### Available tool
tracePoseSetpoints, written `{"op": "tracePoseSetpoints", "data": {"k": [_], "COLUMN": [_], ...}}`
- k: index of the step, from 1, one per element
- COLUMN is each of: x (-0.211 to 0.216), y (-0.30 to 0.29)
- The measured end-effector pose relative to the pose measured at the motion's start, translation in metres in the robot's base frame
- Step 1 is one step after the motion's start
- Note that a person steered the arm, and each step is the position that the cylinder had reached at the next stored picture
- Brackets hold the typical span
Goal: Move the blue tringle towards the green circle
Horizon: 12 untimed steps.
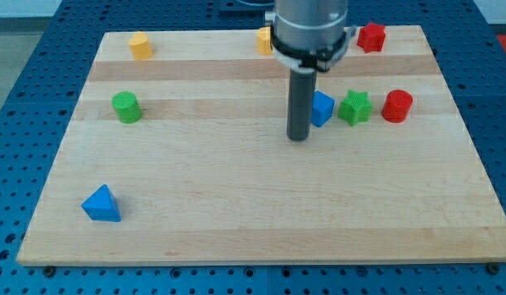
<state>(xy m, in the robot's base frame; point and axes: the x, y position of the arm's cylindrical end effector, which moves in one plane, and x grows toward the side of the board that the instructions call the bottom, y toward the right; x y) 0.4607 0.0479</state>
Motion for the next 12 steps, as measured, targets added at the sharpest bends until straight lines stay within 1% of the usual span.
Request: {"op": "tracePoseSetpoints", "data": {"k": [1, 3, 4, 7, 10, 12], "x": [0.048, 0.126, 0.156, 0.156, 0.092, 0.086], "y": [-0.016, -0.097, -0.143, -0.245, -0.254, -0.295]}}
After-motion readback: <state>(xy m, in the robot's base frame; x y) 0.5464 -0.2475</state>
